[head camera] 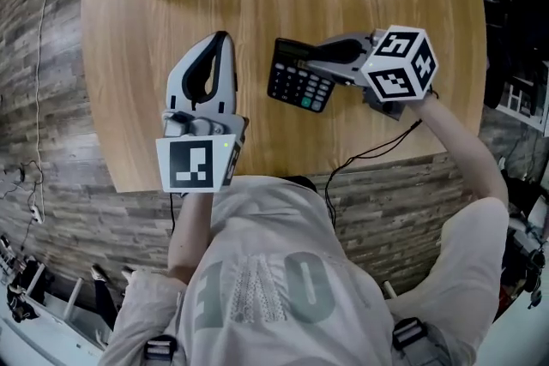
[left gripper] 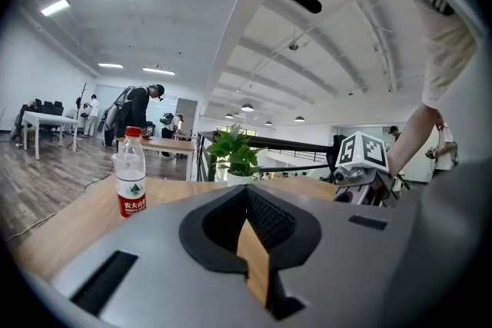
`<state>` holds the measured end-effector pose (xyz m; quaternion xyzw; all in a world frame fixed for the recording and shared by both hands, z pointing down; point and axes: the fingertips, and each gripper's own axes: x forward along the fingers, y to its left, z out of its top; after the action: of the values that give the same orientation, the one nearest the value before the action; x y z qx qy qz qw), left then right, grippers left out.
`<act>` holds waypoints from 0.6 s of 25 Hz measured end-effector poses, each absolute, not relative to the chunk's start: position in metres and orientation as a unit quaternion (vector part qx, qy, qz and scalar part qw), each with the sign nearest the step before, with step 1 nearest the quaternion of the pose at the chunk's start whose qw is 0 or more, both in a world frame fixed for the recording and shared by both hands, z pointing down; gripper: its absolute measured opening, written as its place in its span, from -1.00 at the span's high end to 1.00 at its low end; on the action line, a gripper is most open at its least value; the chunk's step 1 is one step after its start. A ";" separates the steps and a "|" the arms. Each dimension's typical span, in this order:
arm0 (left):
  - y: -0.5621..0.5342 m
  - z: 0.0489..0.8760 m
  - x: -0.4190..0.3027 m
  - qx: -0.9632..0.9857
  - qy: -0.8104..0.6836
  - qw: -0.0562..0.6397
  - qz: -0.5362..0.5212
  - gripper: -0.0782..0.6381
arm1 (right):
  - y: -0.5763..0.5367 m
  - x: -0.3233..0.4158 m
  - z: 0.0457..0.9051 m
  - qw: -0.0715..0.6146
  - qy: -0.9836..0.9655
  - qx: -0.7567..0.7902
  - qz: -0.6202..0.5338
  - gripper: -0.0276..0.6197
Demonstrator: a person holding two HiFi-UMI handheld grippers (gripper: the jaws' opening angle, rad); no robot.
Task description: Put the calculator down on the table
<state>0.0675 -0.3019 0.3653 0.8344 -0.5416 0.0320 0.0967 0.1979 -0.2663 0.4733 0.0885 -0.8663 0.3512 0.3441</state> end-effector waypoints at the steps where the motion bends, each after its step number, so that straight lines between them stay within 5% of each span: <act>1: -0.304 0.369 0.066 0.833 -0.543 0.099 0.034 0.76 | -0.267 0.195 0.478 0.346 -0.864 0.081 0.356 0.64; 15: -0.326 0.394 0.059 0.818 -0.559 0.121 0.062 0.76 | -0.280 0.180 0.514 0.353 -0.850 -0.002 0.390 0.64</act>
<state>0.0594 -0.3265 0.3940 0.8178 -0.5591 0.0618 0.1214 0.1799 -0.2795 0.5145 -0.0016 -0.8505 0.3900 0.3530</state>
